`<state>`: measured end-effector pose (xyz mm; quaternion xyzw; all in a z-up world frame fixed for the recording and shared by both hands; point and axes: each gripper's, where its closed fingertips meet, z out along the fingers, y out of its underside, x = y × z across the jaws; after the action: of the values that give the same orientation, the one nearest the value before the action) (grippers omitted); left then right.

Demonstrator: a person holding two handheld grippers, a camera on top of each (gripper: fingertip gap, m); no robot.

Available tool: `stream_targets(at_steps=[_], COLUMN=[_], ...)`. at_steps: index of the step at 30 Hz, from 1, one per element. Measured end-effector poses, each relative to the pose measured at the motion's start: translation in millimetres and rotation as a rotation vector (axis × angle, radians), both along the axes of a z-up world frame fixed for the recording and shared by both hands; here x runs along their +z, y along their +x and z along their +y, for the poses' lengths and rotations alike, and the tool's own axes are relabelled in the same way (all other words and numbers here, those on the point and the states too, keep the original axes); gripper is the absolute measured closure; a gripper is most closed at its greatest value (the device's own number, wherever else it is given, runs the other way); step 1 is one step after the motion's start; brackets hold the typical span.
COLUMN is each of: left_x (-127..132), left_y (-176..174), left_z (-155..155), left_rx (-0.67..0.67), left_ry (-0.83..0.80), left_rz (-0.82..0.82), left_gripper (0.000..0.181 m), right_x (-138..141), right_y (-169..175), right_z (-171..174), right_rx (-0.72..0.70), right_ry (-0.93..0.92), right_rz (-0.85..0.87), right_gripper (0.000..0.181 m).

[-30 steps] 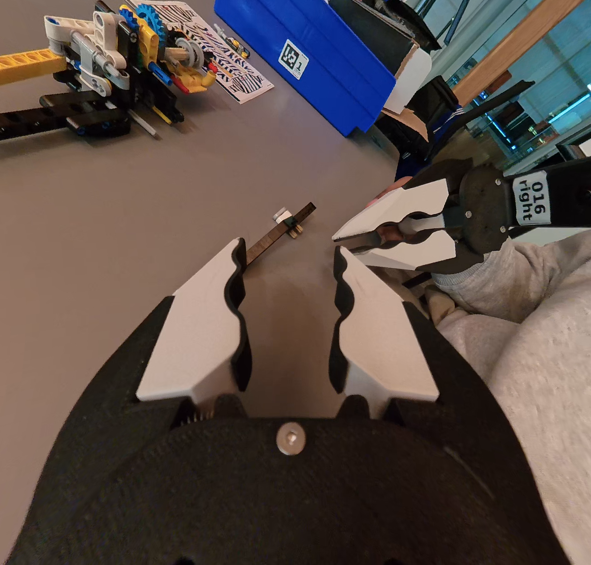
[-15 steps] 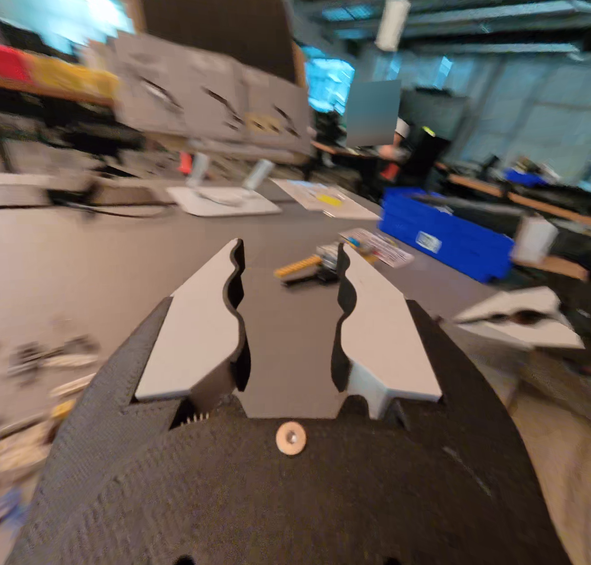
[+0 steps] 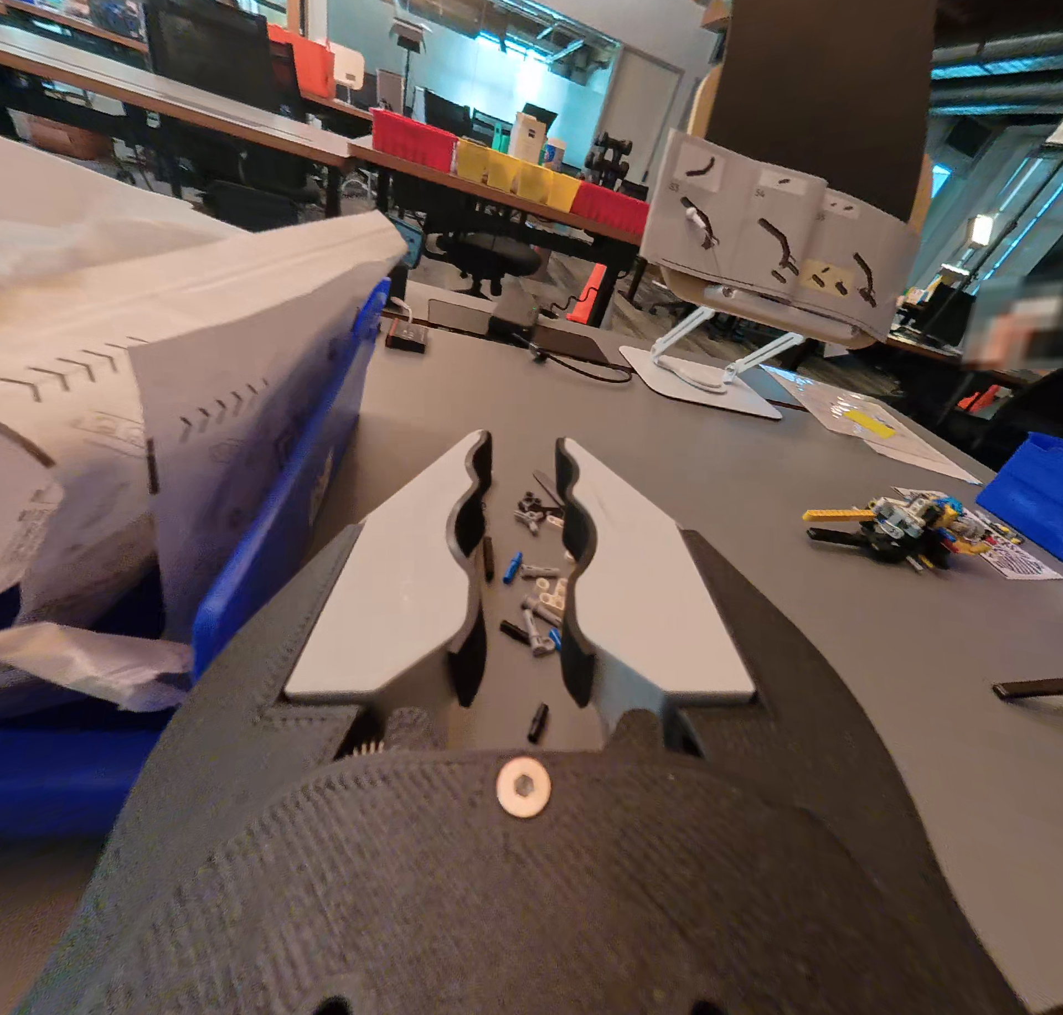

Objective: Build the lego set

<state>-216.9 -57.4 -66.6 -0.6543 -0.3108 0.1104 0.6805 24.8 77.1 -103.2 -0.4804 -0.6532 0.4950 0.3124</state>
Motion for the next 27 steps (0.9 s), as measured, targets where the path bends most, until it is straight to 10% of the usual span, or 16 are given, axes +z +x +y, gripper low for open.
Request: stream_targets(at_steps=[13,27], left_x=[32,25], left_y=[-46,-36], left_z=[32,52], left_rx=[0.01,-0.137], left_ry=[0.021,0.04], left_rz=[0.184,0.144], left_gripper=[0.181,0.181], right_x=[13,-63], right_y=[-139,-252], right_z=[-42,-89], right_rx=[0.095,0.214], right_ry=[-0.038,0.211], right_rz=[-0.073,-0.351], right_gripper=[0.164,0.139])
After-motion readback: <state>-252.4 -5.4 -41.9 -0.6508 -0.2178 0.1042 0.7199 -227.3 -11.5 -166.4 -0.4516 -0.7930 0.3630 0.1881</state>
